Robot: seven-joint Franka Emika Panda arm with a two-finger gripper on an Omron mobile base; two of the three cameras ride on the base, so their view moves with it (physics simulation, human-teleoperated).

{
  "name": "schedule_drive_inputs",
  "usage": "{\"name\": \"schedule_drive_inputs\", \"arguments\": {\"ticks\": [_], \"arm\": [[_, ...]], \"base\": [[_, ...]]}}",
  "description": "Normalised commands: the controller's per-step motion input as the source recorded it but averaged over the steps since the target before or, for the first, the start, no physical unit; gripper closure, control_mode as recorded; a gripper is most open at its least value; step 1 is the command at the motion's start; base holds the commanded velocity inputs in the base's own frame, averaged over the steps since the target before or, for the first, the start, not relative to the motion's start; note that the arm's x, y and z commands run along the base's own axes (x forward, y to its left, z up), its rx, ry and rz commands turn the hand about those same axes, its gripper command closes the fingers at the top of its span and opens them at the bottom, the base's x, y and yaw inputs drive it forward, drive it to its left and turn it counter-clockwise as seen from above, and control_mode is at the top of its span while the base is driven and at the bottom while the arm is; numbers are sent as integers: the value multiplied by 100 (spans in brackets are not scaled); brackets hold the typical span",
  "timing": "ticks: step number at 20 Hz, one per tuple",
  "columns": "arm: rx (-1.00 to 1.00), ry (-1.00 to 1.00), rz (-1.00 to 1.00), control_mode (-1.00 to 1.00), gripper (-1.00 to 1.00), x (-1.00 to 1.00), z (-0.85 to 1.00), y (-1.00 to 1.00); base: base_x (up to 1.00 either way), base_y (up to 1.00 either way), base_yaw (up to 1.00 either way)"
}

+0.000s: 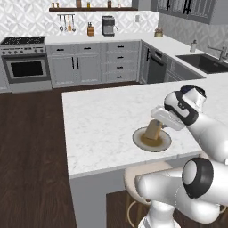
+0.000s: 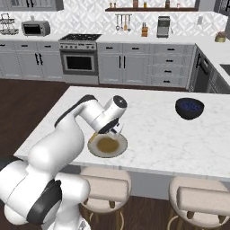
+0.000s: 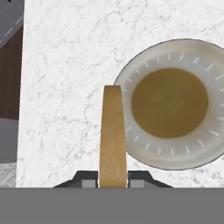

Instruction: Start the toaster. Once the lever pops up, take the bread to the plate on the dining counter.

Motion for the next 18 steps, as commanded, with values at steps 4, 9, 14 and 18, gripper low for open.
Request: {"name": "schedule_drive_inputs", "arguments": {"ticks": [4,9,14,18], "arm": [[0,0,0,-100,100,12,-41,0],[0,0,0,-100,100,18,-30,0],[0,0,0,-100,100,19,-17,0],[0,0,0,-100,100,18,-18,0]], "base": [[0,0,0],[0,0,0],[0,0,0],[0,0,0]]}}
